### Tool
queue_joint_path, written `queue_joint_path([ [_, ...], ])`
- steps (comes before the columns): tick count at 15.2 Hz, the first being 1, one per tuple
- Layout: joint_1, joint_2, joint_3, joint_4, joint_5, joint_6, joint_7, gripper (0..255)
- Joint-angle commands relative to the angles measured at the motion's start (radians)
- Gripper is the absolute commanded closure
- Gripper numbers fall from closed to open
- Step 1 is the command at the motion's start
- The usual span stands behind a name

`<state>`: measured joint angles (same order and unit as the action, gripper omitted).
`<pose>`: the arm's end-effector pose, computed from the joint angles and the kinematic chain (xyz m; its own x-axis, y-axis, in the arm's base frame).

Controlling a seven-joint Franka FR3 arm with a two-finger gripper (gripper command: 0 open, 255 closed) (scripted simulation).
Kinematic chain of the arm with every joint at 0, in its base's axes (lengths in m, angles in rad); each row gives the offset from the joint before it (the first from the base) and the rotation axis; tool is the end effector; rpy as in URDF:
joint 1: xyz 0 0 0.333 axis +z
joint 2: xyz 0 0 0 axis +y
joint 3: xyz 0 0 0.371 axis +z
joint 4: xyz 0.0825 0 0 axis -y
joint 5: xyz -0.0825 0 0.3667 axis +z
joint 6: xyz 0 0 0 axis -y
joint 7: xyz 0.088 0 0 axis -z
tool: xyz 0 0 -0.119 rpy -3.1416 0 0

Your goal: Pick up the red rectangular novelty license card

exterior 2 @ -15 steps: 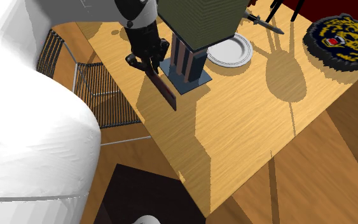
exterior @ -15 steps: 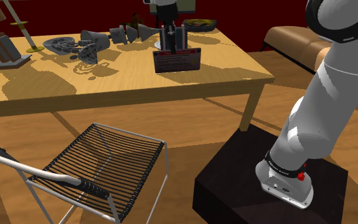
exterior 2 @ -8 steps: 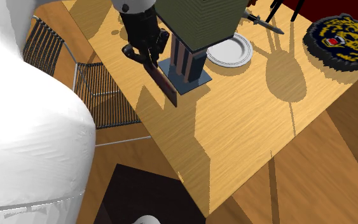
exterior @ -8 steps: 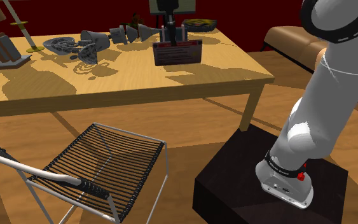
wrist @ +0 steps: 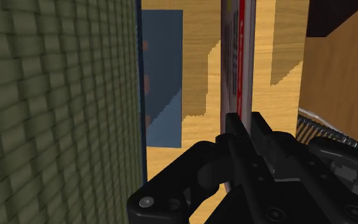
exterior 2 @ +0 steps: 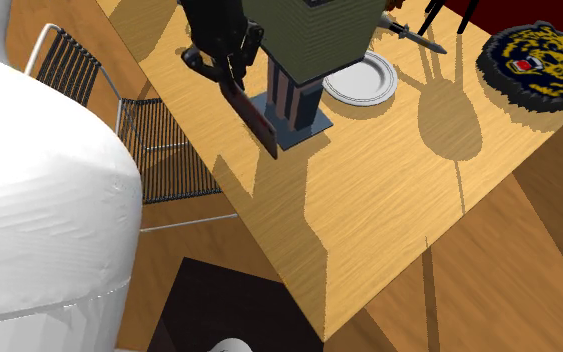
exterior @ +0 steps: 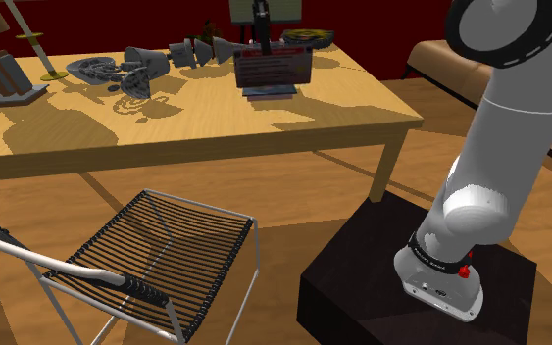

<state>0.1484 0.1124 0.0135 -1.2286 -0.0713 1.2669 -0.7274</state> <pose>0.5354 0.0767 0.7314 0.6413 0.7607 -0.0999 0.7647 -0.6444 0.0019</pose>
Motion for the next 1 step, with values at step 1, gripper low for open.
queue_joint_path([
  [1,0.000,0.007,-0.001,0.020,-0.001,-0.012,-0.001,255],
])
